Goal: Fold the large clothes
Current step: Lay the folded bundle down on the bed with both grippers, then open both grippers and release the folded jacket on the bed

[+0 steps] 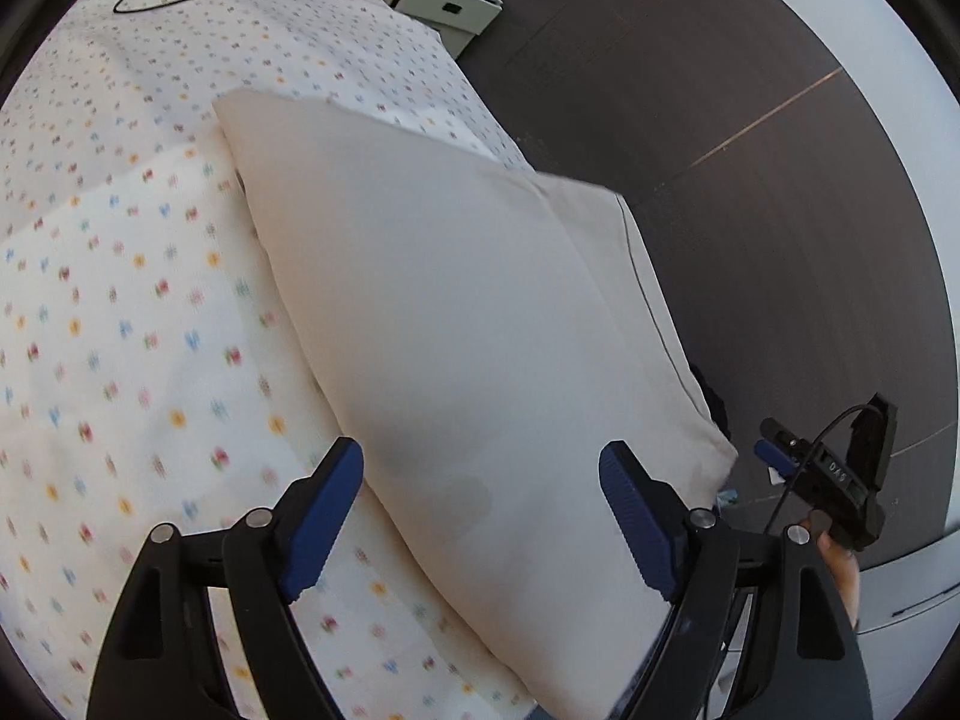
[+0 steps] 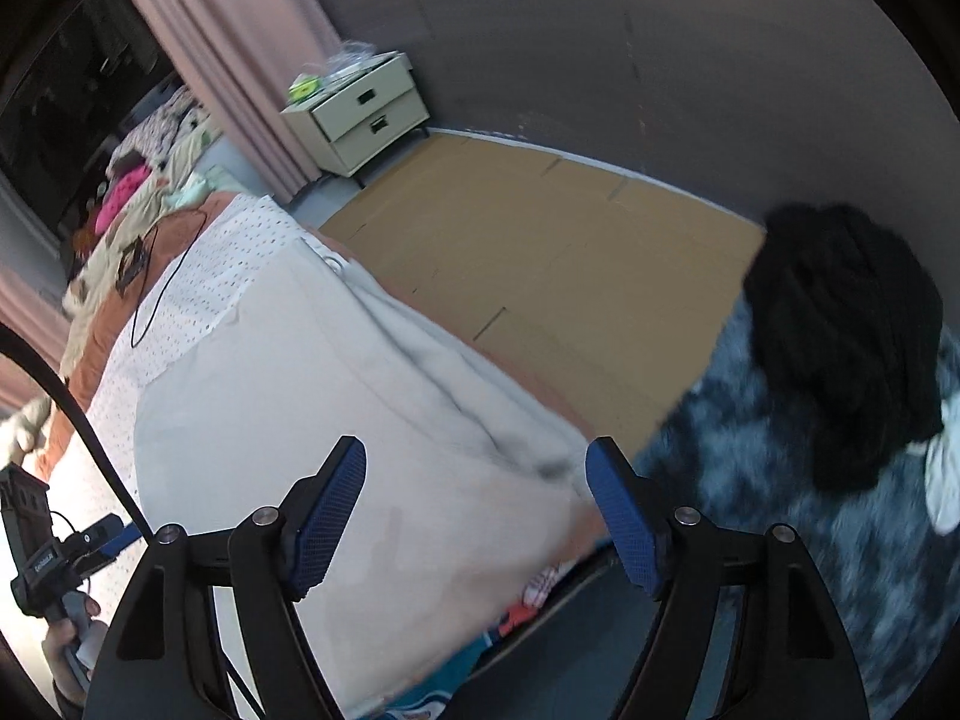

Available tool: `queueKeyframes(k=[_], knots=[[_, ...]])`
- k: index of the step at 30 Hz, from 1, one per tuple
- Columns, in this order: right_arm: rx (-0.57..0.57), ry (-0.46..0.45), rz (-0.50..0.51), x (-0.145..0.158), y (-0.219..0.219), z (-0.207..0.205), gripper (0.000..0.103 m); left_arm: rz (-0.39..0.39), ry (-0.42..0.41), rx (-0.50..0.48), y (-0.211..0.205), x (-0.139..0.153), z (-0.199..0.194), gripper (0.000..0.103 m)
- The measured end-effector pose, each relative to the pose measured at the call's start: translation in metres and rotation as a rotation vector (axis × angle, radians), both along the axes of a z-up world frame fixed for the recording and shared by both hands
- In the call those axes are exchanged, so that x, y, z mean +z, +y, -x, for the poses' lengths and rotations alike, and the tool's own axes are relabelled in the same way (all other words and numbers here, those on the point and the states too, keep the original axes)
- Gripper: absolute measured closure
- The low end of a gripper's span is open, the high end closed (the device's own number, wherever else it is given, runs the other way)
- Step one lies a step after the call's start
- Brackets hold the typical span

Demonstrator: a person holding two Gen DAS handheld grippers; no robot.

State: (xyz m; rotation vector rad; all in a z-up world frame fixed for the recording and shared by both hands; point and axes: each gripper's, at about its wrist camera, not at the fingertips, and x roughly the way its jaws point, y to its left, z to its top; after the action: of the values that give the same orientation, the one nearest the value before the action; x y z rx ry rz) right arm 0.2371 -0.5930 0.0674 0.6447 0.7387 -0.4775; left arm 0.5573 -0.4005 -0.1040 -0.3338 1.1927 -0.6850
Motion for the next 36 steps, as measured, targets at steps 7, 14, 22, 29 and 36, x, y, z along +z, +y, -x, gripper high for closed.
queueKeyframes(k=[7, 14, 22, 29, 36], knots=[[-0.082, -0.062, -0.162, -0.036, -0.010, 0.042, 0.056, 0.020, 0.030, -0.031, -0.003, -0.007, 0.031, 0.021], [-0.140, -0.119, -0.362, -0.068, -0.027, 0.045, 0.061, 0.026, 0.094, -0.077, -0.010, -0.022, 0.052, 0.023], [-0.154, -0.181, -0.405, -0.079, -0.052, 0.041, 0.085, 0.015, 0.131, -0.082, -0.025, -0.041, 0.054, 0.036], [-0.183, -0.160, -0.294, -0.053, -0.075, 0.037, 0.091, 0.062, 0.155, -0.089, -0.041, -0.045, 0.057, 0.036], [-0.191, -0.130, -0.243, -0.045, -0.097, 0.041, 0.087, 0.049, 0.138, -0.117, -0.044, -0.039, 0.066, 0.036]])
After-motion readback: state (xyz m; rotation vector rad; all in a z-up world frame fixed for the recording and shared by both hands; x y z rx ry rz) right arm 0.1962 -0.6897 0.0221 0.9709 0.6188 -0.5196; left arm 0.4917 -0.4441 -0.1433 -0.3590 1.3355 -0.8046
